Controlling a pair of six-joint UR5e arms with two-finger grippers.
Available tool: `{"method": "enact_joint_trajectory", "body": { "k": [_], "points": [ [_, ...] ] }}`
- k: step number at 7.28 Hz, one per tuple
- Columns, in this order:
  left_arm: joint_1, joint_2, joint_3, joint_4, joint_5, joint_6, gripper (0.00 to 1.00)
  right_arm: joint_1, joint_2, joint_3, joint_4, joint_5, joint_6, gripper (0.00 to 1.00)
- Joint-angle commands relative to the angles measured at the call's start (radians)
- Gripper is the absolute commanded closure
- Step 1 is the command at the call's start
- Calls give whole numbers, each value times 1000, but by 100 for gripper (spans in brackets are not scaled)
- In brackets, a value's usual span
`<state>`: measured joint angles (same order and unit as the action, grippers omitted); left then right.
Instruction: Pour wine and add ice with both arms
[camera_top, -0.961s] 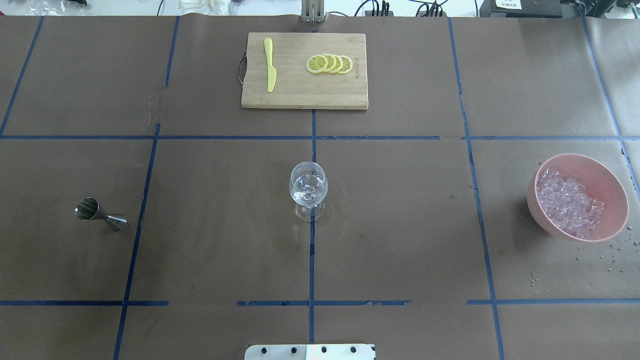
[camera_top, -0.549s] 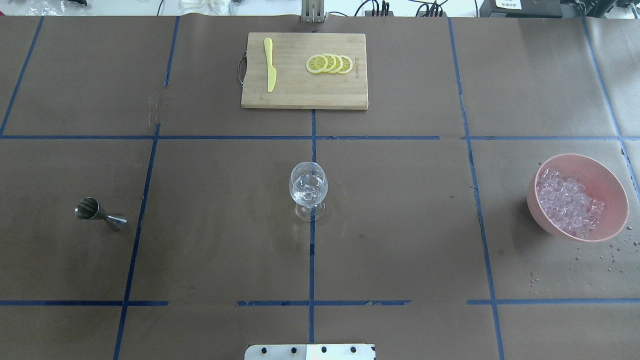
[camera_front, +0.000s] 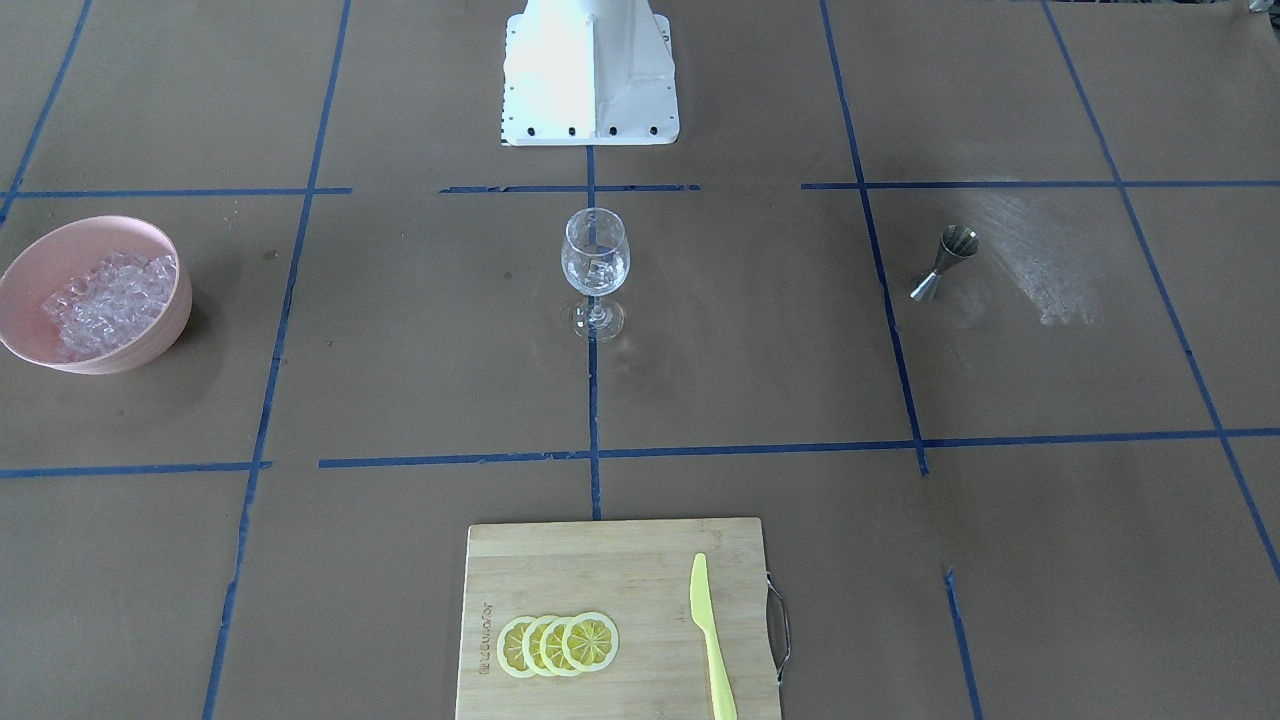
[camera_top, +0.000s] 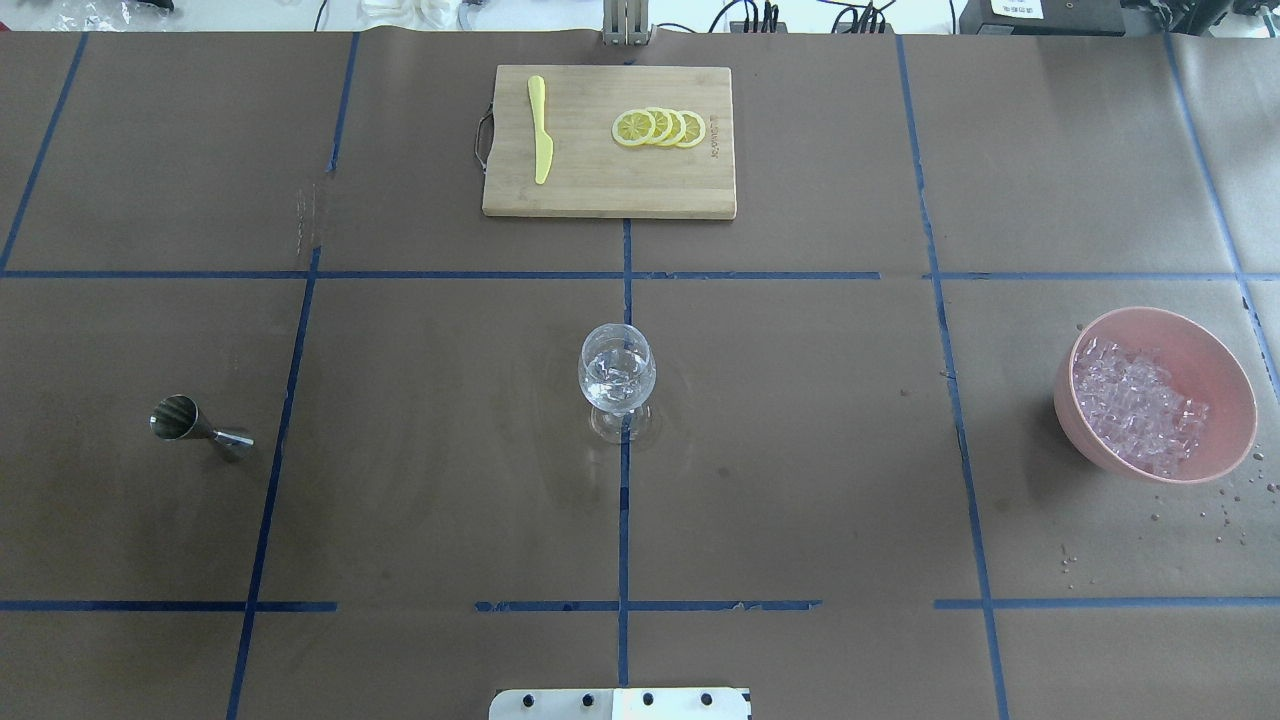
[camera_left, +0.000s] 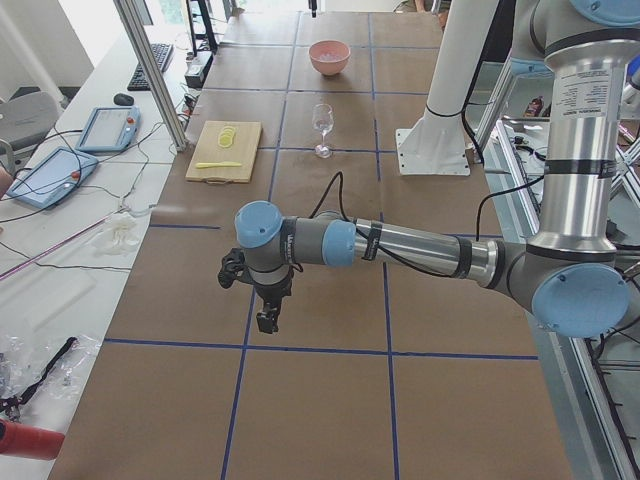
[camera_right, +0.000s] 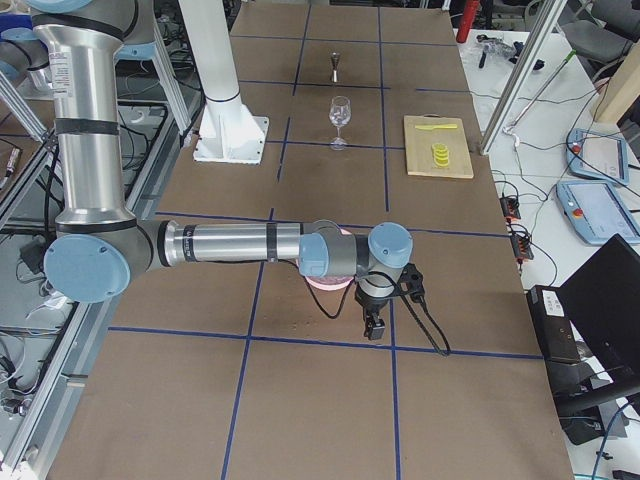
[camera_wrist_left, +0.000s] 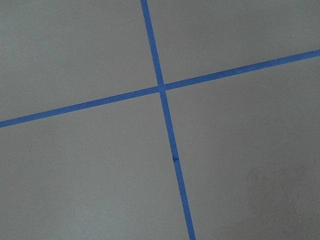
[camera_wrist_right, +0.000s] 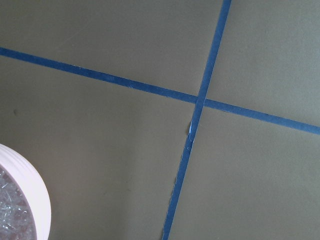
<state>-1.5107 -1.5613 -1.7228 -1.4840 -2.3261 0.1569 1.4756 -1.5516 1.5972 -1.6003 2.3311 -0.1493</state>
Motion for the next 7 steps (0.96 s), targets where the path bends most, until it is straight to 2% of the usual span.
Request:
{"method": "enact_joint_trajectory", "body": {
  "k": [1, 7],
  "points": [
    [0, 3, 17, -38, -18, 1, 0, 0, -8, 1, 6, 27, 10, 0],
    [1, 1, 3, -36, -18, -7, 0, 0, -2, 10, 8, 23, 8, 0]
  ]
}}
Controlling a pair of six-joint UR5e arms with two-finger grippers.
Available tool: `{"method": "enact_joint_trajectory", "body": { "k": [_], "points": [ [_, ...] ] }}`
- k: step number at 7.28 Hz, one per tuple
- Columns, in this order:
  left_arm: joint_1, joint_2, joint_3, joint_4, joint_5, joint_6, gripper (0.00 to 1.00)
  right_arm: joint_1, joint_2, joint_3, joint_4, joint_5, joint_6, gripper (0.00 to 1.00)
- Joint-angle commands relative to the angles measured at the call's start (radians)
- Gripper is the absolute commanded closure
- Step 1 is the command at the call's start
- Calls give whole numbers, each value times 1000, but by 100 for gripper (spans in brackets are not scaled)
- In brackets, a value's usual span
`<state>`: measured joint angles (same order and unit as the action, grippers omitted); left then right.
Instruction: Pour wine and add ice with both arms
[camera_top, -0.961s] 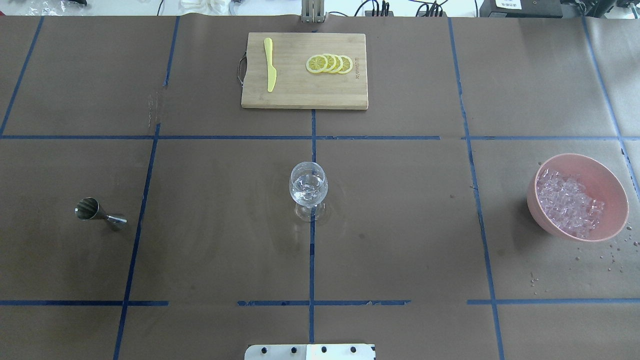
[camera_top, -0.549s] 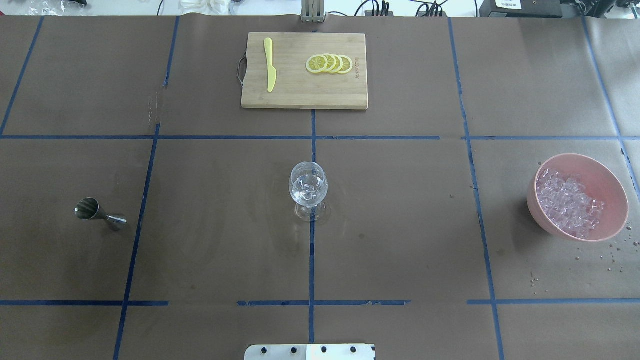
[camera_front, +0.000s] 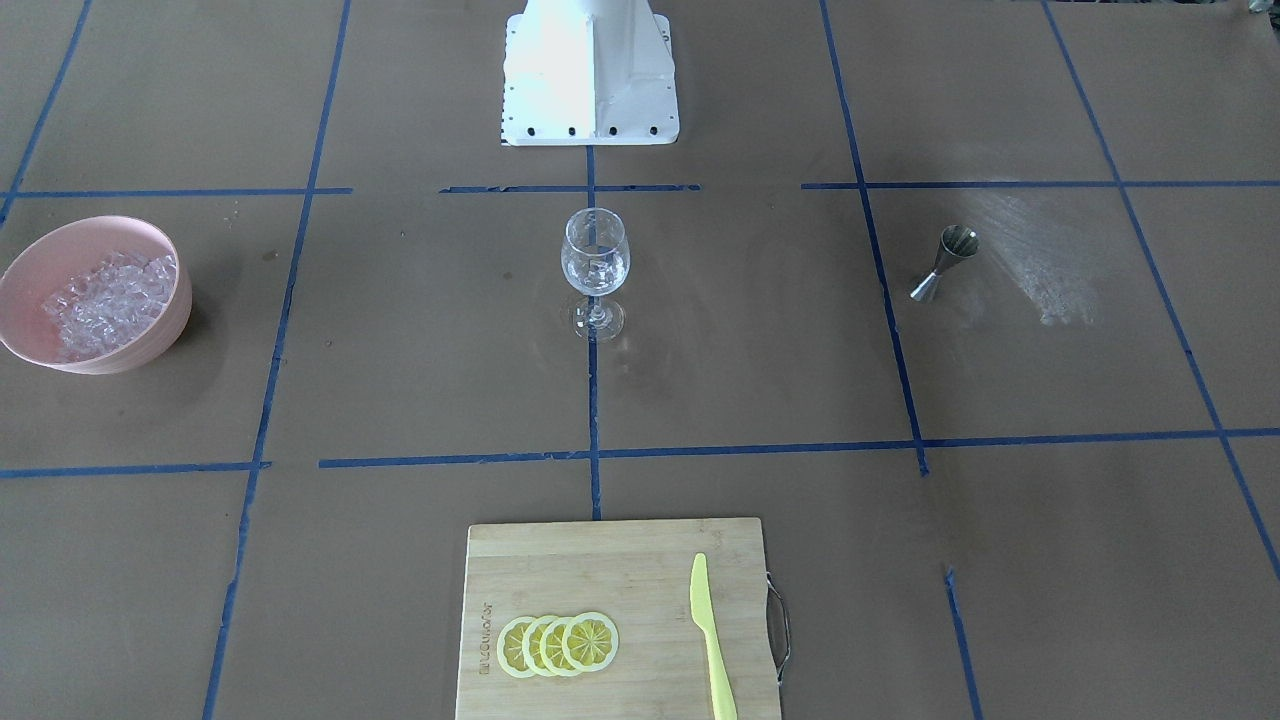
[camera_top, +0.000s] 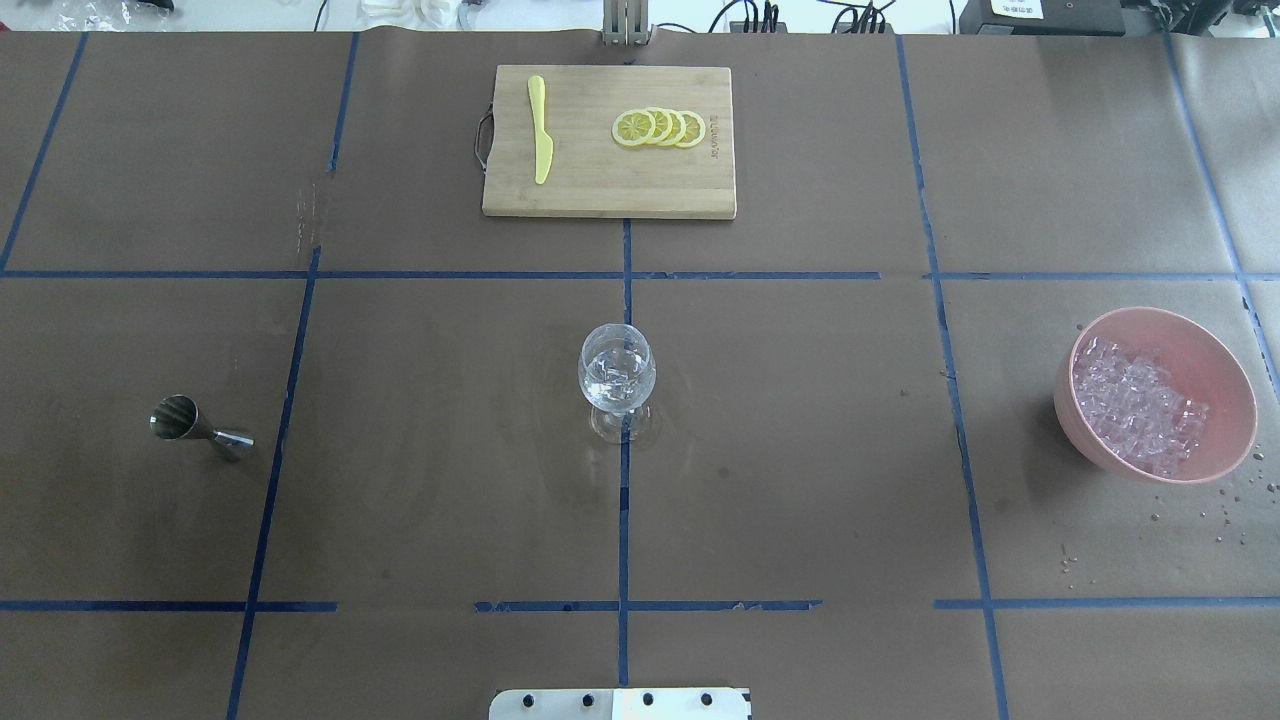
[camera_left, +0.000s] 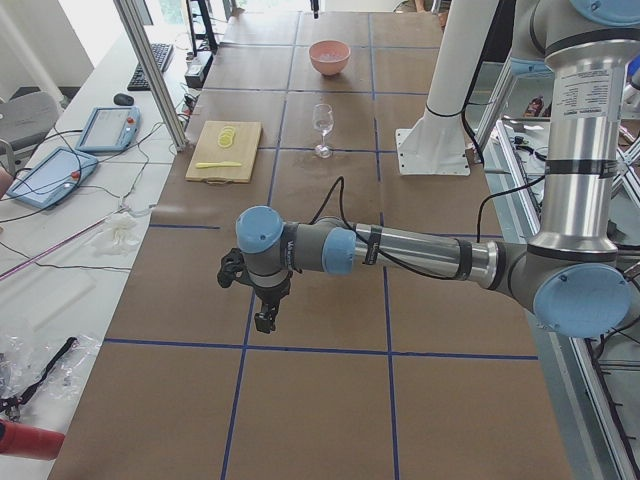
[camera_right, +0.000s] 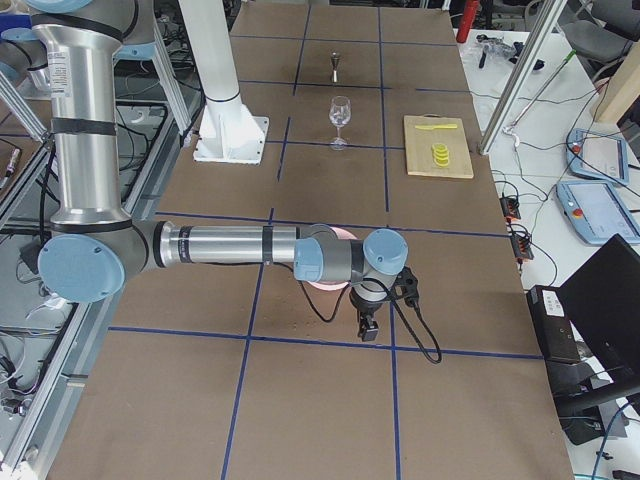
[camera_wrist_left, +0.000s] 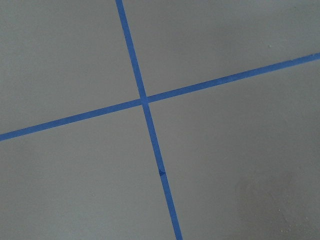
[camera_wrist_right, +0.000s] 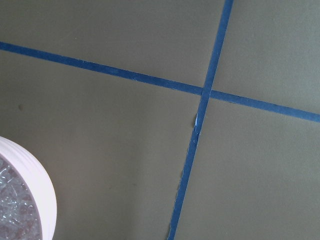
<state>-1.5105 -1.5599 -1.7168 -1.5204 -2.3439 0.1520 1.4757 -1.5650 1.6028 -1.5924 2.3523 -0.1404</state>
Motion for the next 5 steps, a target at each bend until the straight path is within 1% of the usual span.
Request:
{"method": "enact_joint_trajectory", "body": {
  "k": [1, 3, 5],
  "points": [
    [0, 0, -3, 2, 1, -2, 0, 0, 17, 28, -6, -4, -1, 0],
    [1, -9, 11, 0, 6, -2, 0, 0, 14, 35, -3, -8, -2, 0],
    [3, -17, -3, 9, 6, -3, 0, 0, 14, 37, -1, -7, -2, 0]
  ]
}}
